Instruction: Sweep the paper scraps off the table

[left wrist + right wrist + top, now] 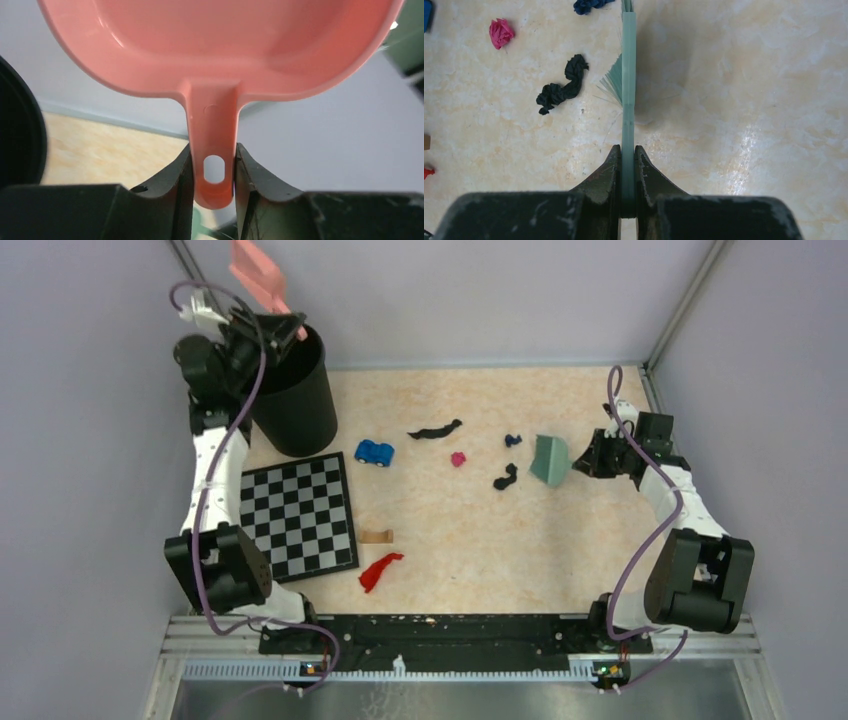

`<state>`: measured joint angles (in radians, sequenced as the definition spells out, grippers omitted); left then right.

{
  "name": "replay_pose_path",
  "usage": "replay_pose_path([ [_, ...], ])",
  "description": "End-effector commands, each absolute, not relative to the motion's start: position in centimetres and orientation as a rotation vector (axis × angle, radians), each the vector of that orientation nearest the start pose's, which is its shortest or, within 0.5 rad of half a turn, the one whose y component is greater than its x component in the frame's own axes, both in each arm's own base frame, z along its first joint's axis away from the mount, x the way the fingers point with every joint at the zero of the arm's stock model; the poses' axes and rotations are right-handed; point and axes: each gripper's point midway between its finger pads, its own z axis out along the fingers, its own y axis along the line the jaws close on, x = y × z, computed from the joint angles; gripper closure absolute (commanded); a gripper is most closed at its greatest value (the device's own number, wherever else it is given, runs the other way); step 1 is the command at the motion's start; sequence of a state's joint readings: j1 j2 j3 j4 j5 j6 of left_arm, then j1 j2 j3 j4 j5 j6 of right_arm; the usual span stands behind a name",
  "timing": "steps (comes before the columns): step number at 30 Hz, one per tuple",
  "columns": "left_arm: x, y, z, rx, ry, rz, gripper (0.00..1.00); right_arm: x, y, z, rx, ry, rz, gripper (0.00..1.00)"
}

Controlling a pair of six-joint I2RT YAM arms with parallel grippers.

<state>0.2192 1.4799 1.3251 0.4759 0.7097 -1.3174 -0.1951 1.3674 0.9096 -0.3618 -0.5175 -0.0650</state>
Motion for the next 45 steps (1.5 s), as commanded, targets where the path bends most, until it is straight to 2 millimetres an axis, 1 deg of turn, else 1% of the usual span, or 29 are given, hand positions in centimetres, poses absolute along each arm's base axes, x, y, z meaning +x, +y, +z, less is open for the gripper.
replay_pose_path([
  [1,45.4,-3.0,41.5,-0.275,1.717,-0.759,1.0,35.0,1.6,13.1,-0.114,2.284,0.485,1.0],
  [2,45.5,-2.5,42.1,-0.252,1.715,-0.679,1.0,35.0,1.6,13.0,-0.115,2.286,0.489,1.0],
  [3,45.6,-2.2,42.2,-0.245,1.719,-0.626,1.0,35.0,1.7,12.9,-0.116,2.288,0.493,1.0],
  [6,45.7,-2.0,41.6,-0.217,1.739,-0.477,1.0,35.0,1.7,12.8,-0.115,2.296,0.5,1.0],
  [8,45.7,-2.2,40.7,-0.203,1.766,-0.361,1.0,34.9,1.7,12.8,-0.115,2.296,0.5,1.0],
  [10,45.6,-3.2,39.6,-0.151,1.796,-0.263,1.0,34.9,1.7,12.8,-0.116,2.293,0.498,1.0],
  [11,45.3,-4.0,39.1,-0.123,1.807,-0.227,1.0,34.9,1.7,12.8,-0.116,2.292,0.497,1.0],
  [13,44.6,-5.0,38.0,-0.097,1.826,-0.153,1.0,35.0,1.6,13.0,-0.119,2.287,0.49,1.0],
  [15,43.8,-6.6,36.9,-0.053,1.845,-0.145,1.0,35.0,1.5,12.9,-0.119,2.286,0.475,1.0],
  [19,41.5,-9.9,33.6,0.033,1.922,-0.216,1.0,35.2,0.9,13.7,-0.119,2.265,0.424,1.0],
  [21,40.1,-11.4,32.0,0.078,1.956,-0.25,1.0,35.3,0.7,14.6,-0.119,2.244,0.399,1.0],
  [22,39.4,-11.9,30.5,0.096,1.987,-0.258,1.0,35.3,0.6,15.2,-0.12,2.231,0.387,1.0],
  [24,38.1,-12.9,28.8,0.154,2.018,-0.291,1.0,35.2,0.6,16.4,-0.125,2.212,0.354,1.0],
  [26,36.9,-13.3,26.9,0.188,2.048,-0.295,1.0,35.2,-0.1,17.5,-0.121,2.207,0.25,1.0],
  [28,35.4,-14.3,24.9,0.254,2.086,-0.335,1.0,34.9,0.3,18.8,-0.159,2.187,0.21,1.0],
  [29,34.8,-14.6,23.7,0.279,2.114,-0.345,1.0,34.6,0.9,19.4,-0.19,2.174,0.219,1.0],
  [31,33.7,-15.3,21.4,0.319,2.176,-0.366,1.0,33.6,3.0,20.5,-0.293,2.148,0.283,1.0],
  [33,32.8,-15.7,19.6,0.337,2.221,-0.385,1.0,32.0,5.9,21.4,-0.446,2.117,0.373,1.0],
  [35,32.2,-15.8,18.4,0.336,2.247,-0.39,1.0,29.8,9.4,22.3,-0.611,2.075,0.515,1.0],
  [36,32.1,-15.5,17.9,0.325,2.252,-0.375,1.0,28.4,11.1,22.7,-0.689,2.052,0.597,1.0],
  [38,32.2,-14.6,17.2,0.29,2.239,-0.32,1.0,25.8,14.1,23.5,-0.828,2.011,0.737,1.0],
  [39,32.4,-13.9,17.1,0.266,2.225,-0.282,1.0,24.9,15.3,23.6,-0.866,2.012,0.783,1.0],
  [40,32.5,-12.8,16.7,0.208,2.224,-0.22,1.0,24.1,16.4,23.5,-0.894,2.018,0.823,1.0],
  [41,32.8,-11.3,16.7,0.146,2.206,-0.132,1.0,23.2,17.6,23.2,-0.933,2.035,0.883,1.0],
  [42,32.9,-10.4,16.6,0.118,2.196,-0.085,1.0,22.2,18.7,22.9,-0.987,2.046,0.944,1.0],
  [43,32.9,-9.8,16.7,0.098,2.186,-0.053,1.0,21.3,19.8,22.7,-1.043,2.053,0.992,1.0],
  [45,32.7,-9.3,16.7,0.076,2.176,-0.034,1.0,19.5,22.3,22.4,-1.164,2.061,1.096,1.0],
])
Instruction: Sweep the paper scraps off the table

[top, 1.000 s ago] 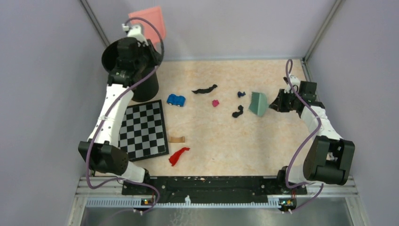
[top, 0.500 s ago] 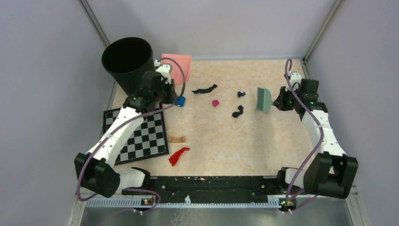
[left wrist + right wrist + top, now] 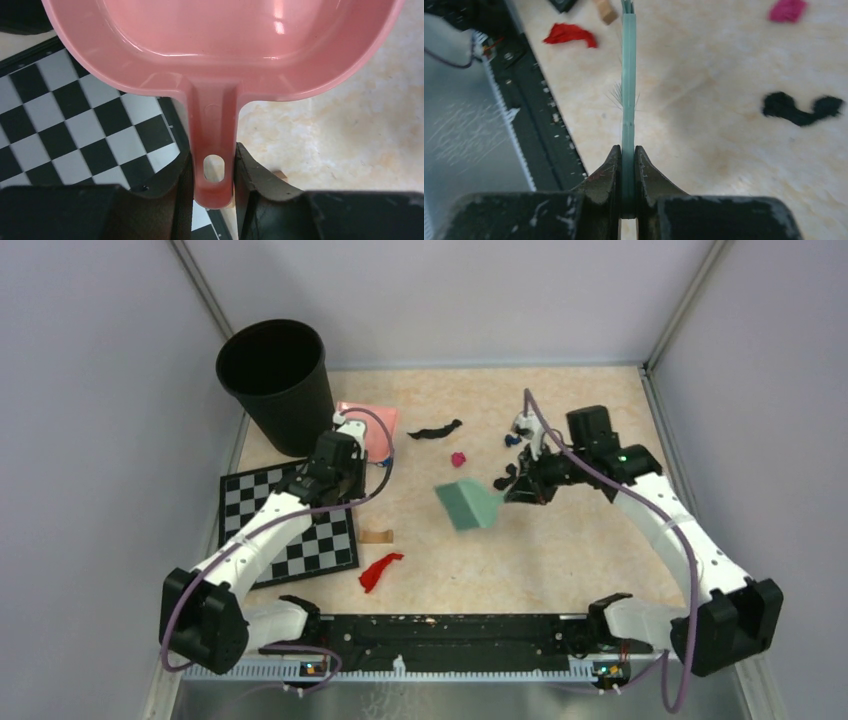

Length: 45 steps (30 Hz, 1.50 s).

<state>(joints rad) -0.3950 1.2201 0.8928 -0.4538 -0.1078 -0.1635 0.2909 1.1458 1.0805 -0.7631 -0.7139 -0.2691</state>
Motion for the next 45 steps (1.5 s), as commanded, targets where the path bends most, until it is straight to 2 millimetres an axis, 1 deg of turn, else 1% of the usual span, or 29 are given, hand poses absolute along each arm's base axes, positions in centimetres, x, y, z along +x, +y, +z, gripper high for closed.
replay_pose_path([
  [1,32.6,-9.2,16.8,0.066,2.168,-0.031,1.0,18.9,23.4,22.3,-1.202,2.066,1.15,1.0],
  [3,32.5,-8.6,16.7,0.042,2.156,-0.009,1.0,18.0,25.6,22.0,-1.277,2.073,1.231,1.0],
  [6,32.3,-7.5,16.6,0.002,2.146,0.044,1.0,17.1,28.7,21.3,-1.395,2.074,1.283,1.0],
  [7,32.2,-7.3,16.6,-0.009,2.141,0.053,1.0,16.7,29.6,20.6,-1.418,2.098,1.307,1.0],
  [9,32.1,-7.1,16.7,-0.024,2.13,0.058,1.0,16.9,31.6,20.6,-1.404,2.132,1.376,1.0],
  [12,32.1,-7.1,16.3,-0.024,2.134,0.054,1.0,17.5,33.9,20.4,-1.331,2.198,1.537,1.0],
  [13,32.2,-7.2,16.1,-0.021,2.141,0.054,1.0,17.7,34.5,20.2,-1.303,2.223,1.575,1.0],
  [15,32.2,-7.2,15.8,-0.017,2.154,0.06,1.0,18.4,35.4,19.2,-1.241,2.302,1.611,1.0],
  [17,32.2,-7.3,15.6,-0.013,2.16,0.058,1.0,18.6,35.7,18.2,-1.199,2.395,1.616,1.0],
  [19,32.1,-7.4,15.5,-0.011,2.162,0.052,1.0,18.7,35.6,17.3,-1.177,2.462,1.597,1.0],
  [22,32.2,-7.6,15.5,-0.005,2.16,0.036,1.0,19.2,34.9,15.7,-1.13,2.547,1.479,1.0],
  [25,32.3,-8.1,15.3,0.012,2.173,0.017,1.0,20.7,33.4,13.3,-1.079,2.648,1.218,1.0],
  [26,32.3,-8.2,15.2,0.02,2.178,0.013,1.0,21.1,32.8,12.8,-1.073,2.663,1.155,1.0],
  [30,32.4,-8.4,14.9,0.037,2.19,0.007,1.0,21.7,30.8,12.3,-1.019,2.706,1.104,1.0],
  [33,32.4,-8.8,14.6,0.072,2.199,-0.01,1.0,22.9,29.0,12.4,-0.942,2.723,1.075,1.0],
  [35,32.2,-9.9,14.4,0.158,2.21,-0.061,1.0,23.8,27.3,12.6,-0.875,2.742,1.064,1.0],
  [36,32.0,-11.1,14.4,0.237,2.212,-0.124,0.99,24.3,26.3,12.7,-0.84,2.754,1.055,1.0],
  [37,31.9,-11.8,14.4,0.281,2.217,-0.153,0.98,24.7,25.3,12.7,-0.807,2.773,1.045,1.0],
  [39,31.6,-12.7,14.3,0.317,2.248,-0.17,0.98,25.8,22.6,12.5,-0.761,2.792,1.013,1.0],
  [41,31.1,-13.4,13.9,0.362,2.292,-0.162,0.99,26.3,20.1,12.2,-0.699,2.833,0.999,1.0],
  [43,30.4,-14.6,13.3,0.42,2.34,-0.175,1.0,26.9,18.3,12.3,-0.646,2.823,1.003,1.0],
  [45,29.1,-15.8,12.6,0.485,2.402,-0.201,1.0,27.5,16.8,12.9,-0.616,2.79,0.973,1.0],
])
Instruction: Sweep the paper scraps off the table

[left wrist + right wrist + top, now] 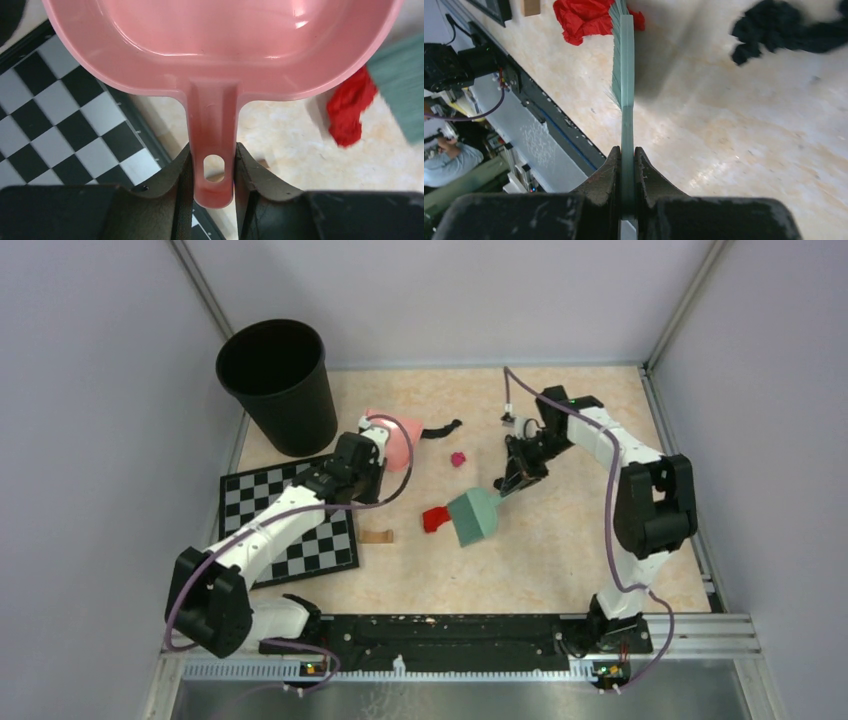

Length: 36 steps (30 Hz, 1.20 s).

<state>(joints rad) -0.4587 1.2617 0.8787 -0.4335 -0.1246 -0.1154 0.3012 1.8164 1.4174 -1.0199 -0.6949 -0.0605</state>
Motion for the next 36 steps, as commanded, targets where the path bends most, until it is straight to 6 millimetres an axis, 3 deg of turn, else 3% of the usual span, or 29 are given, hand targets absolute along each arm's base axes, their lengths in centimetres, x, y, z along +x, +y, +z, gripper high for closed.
replay_pose_path([
  [1,28.6,-16.4,12.3,0.521,2.428,-0.201,1.0,27.8,16.2,13.3,-0.604,2.772,0.949,1.0],
  [6,24.4,-19.3,11.0,0.757,2.553,-0.121,0.99,29.9,12.9,16.4,-0.522,2.653,0.889,1.0],
  [10,21.1,-21.0,10.2,0.86,2.641,-0.185,0.98,31.6,9.5,18.7,-0.433,2.579,0.908,1.0],
  [15,17.0,-22.8,9.8,0.976,2.689,-0.299,0.98,31.9,6.7,21.6,-0.358,2.468,1.024,1.0],
  [21,12.3,-23.1,6.8,1.141,2.793,-0.285,0.92,31.8,4.9,22.0,-0.366,2.433,0.92,1.0],
  [25,11.2,-23.4,4.8,1.191,2.812,-0.237,0.81,31.5,4.7,21.9,-0.363,2.424,0.892,1.0],
  [30,11.3,-25.6,3.3,1.141,2.74,-0.333,0.65,31.3,4.8,21.5,-0.361,2.434,0.897,1.0],
  [33,11.7,-26.3,3.0,1.082,2.637,-0.31,0.45,31.1,4.8,21.3,-0.365,2.437,0.905,1.0],
  [36,11.0,-26.7,3.5,1.015,2.551,-0.334,0.38,30.8,5.0,21.3,-0.375,2.435,0.91,1.0],
])
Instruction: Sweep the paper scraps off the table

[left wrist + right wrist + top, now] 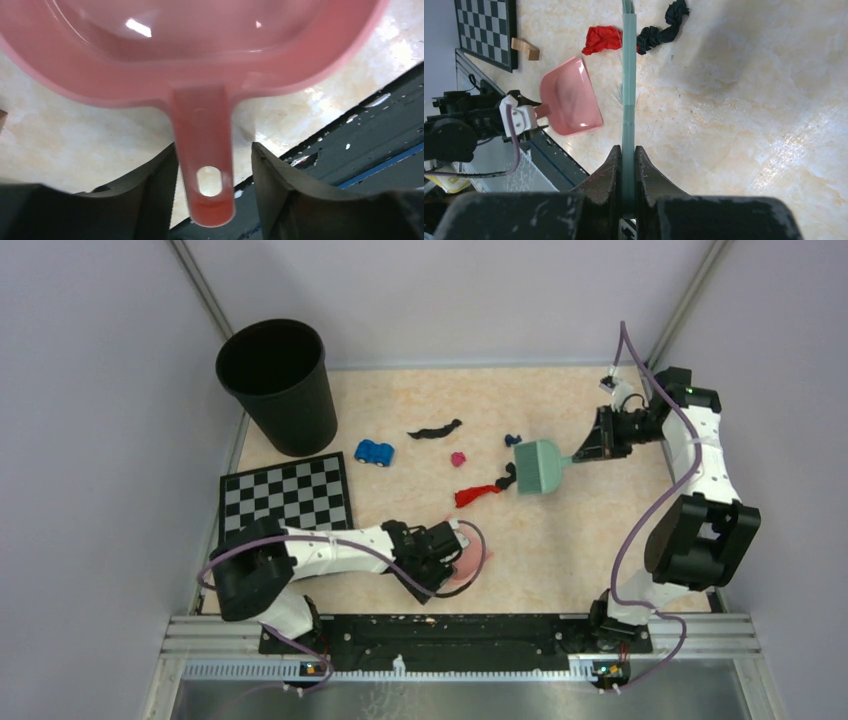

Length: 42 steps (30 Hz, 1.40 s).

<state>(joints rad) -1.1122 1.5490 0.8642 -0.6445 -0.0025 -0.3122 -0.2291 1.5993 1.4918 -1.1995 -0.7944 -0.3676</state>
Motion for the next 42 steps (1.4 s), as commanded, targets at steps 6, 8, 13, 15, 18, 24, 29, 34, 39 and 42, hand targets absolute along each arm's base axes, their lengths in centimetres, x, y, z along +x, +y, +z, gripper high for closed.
replay_pose_path([
  [6,10.9,-26.0,5.5,0.811,2.37,-0.423,0.36,30.3,5.2,20.4,-0.367,2.444,0.935,1.0],
  [8,10.9,-26.1,6.8,0.77,2.268,-0.528,0.36,30.2,5.3,20.1,-0.361,2.444,0.949,1.0],
  [13,10.5,-25.2,6.4,0.768,2.205,-0.592,0.37,30.1,5.6,20.1,-0.352,2.441,0.975,1.0],
  [15,10.5,-25.3,5.9,0.784,2.202,-0.593,0.36,30.2,5.5,20.2,-0.349,2.44,0.973,1.0],
  [18,10.7,-25.2,4.9,0.792,2.219,-0.554,0.36,30.3,5.6,20.5,-0.344,2.435,0.976,1.0],
  [24,11.6,-24.5,4.4,0.737,2.227,-0.477,0.5,30.0,5.7,20.8,-0.346,2.435,0.98,1.0],
  [29,12.1,-24.3,5.9,0.693,2.19,-0.489,0.65,30.3,5.6,21.1,-0.35,2.429,0.963,1.0],
  [34,10.9,-24.9,8.7,0.723,2.222,-0.562,0.85,32.2,3.7,22.8,-0.362,2.416,0.761,1.0],
  [39,9.8,-24.6,9.3,0.755,2.345,-0.51,1.0,34.9,2.3,24.2,-0.488,2.427,0.386,1.0],
  [42,9.5,-24.3,8.9,0.842,2.428,-0.378,1.0,36.2,3.8,24.4,-0.645,2.408,0.151,1.0],
])
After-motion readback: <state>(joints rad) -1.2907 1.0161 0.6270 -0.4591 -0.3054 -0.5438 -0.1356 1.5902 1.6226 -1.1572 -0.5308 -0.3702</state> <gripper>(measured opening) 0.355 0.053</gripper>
